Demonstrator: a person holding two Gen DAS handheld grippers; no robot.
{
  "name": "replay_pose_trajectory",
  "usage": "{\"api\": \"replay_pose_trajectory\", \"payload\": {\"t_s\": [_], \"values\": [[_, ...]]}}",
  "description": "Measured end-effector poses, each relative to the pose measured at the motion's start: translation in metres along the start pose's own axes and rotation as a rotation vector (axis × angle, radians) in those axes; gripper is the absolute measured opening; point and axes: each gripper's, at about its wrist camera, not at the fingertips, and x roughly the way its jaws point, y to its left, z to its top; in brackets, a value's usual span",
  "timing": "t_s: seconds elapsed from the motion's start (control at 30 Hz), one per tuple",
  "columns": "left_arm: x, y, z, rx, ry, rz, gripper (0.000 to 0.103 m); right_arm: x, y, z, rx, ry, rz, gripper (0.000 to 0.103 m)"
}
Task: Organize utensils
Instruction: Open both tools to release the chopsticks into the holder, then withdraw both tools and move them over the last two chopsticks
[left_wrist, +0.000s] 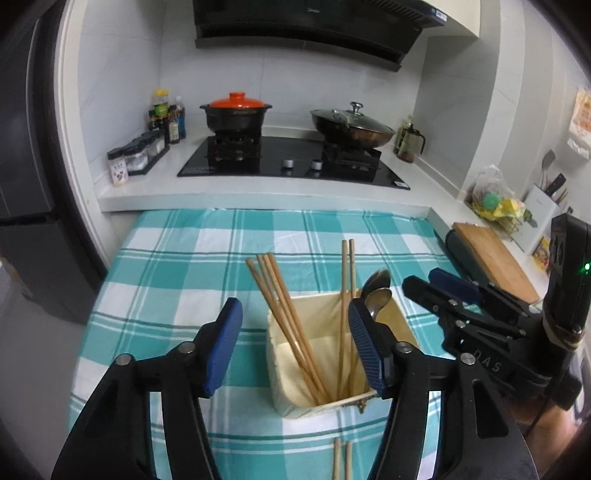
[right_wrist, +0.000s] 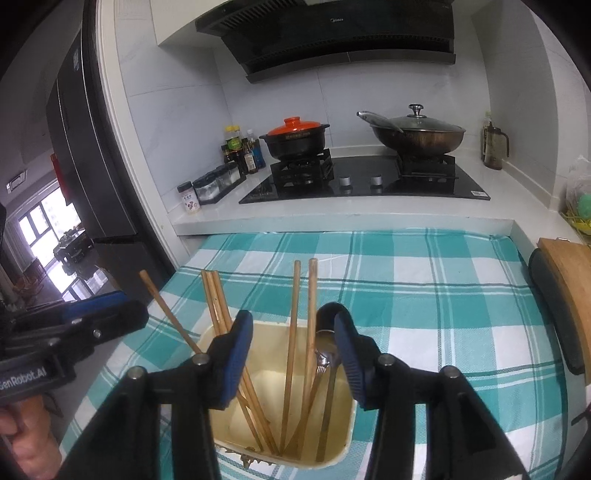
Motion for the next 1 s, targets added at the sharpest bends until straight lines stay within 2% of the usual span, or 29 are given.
{"api": "replay_pose_trajectory", "payload": {"t_s": [0.07, 0.13, 0.27, 0.43, 0.53, 0.67, 0.8, 0.87, 1.0], "values": [[-0.018, 0.004, -0.011, 0.037, 0.016, 0.015, 0.067, -0.015, 0.005, -0.001, -0.018, -0.011, 0.0, 0.048], [-0.036, 0.009, -0.028, 0.073, 0.036, 0.03, 0.075, -0.033, 0.009, -0.005, -0.036, -0.012, 0.001, 0.048], [-0.067, 0.019, -0.078, 0.127, 0.085, 0.044, 0.08, -0.07, 0.015, -0.035, -0.08, 0.018, -0.009, 0.048], [-0.088, 0.024, -0.155, 0.119, 0.148, 0.039, 0.081, -0.107, 0.018, -0.096, -0.114, 0.09, -0.04, 0.048], [-0.098, 0.02, -0.201, 0.094, 0.156, 0.03, 0.081, -0.125, 0.026, -0.137, -0.156, 0.108, -0.076, 0.048], [-0.103, 0.018, -0.253, 0.018, 0.145, 0.019, 0.082, -0.145, 0.039, -0.21, -0.157, 0.139, -0.112, 0.048], [-0.099, 0.013, -0.291, -0.008, 0.138, 0.074, 0.083, -0.16, 0.046, -0.279, -0.088, 0.155, -0.148, 0.048], [-0.095, 0.013, -0.305, -0.034, 0.152, 0.071, 0.083, -0.166, 0.048, -0.299, -0.058, 0.142, -0.162, 0.048], [-0.093, 0.005, -0.325, -0.041, 0.173, 0.062, 0.083, -0.171, 0.051, -0.317, -0.045, 0.137, -0.194, 0.048]]}}
